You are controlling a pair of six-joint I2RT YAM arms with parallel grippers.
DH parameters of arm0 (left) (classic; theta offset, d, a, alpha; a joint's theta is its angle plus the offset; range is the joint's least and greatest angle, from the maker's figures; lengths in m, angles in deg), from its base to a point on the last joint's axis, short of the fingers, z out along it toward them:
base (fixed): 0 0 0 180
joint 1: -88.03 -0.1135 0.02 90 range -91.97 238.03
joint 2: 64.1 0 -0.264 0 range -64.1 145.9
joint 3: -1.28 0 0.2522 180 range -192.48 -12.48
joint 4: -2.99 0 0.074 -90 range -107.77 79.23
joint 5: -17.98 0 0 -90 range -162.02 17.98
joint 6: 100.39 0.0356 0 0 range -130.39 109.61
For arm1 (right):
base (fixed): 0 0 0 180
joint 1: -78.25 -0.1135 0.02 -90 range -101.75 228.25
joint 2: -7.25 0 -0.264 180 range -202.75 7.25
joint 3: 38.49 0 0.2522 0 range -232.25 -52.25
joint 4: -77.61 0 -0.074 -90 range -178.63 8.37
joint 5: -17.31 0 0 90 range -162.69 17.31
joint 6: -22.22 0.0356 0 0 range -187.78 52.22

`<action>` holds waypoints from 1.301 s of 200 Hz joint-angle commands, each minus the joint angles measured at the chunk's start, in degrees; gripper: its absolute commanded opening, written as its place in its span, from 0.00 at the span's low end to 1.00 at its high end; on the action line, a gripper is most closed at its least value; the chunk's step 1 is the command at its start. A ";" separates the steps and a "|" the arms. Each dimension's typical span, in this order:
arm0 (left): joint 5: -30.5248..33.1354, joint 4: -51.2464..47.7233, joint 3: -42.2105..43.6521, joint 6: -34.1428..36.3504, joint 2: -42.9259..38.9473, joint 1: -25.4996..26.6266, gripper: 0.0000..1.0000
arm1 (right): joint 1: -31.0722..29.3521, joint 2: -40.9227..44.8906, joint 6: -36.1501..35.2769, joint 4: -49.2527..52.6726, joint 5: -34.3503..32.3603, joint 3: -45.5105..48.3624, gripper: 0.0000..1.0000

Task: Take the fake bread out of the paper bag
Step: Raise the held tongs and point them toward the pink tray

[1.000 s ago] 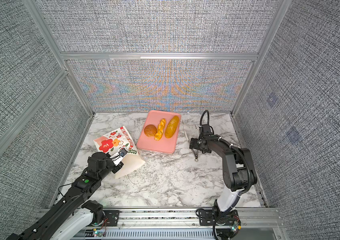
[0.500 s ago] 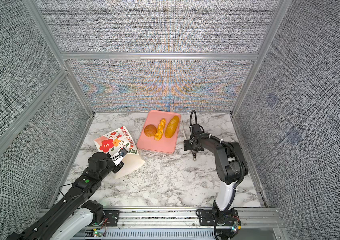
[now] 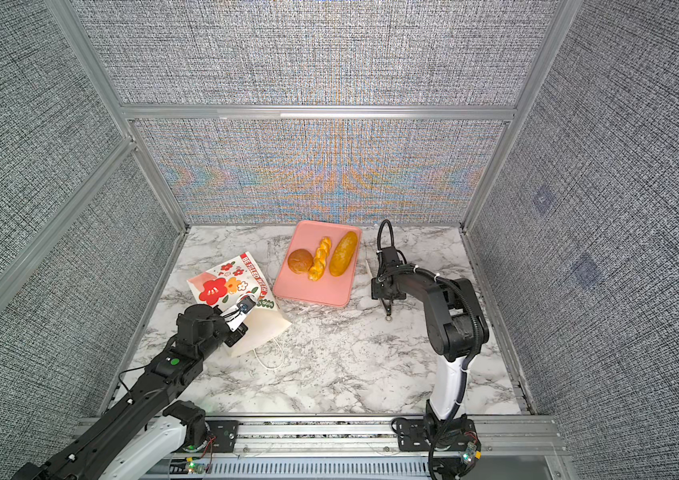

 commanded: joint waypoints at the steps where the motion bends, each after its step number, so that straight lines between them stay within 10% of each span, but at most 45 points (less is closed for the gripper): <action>1: -0.80 0.99 0.23 -0.46 -0.10 0.04 0.00 | -0.10 -0.93 1.55 1.83 1.35 0.84 0.60; 58: -0.97 1.43 0.11 -1.24 0.47 0.04 0.00 | -0.09 2.90 0.50 6.04 3.15 -0.30 0.38; 260: -2.82 2.04 0.32 -1.19 -2.30 0.03 0.00 | 3.42 9.09 20.07 8.14 34.53 -8.97 0.41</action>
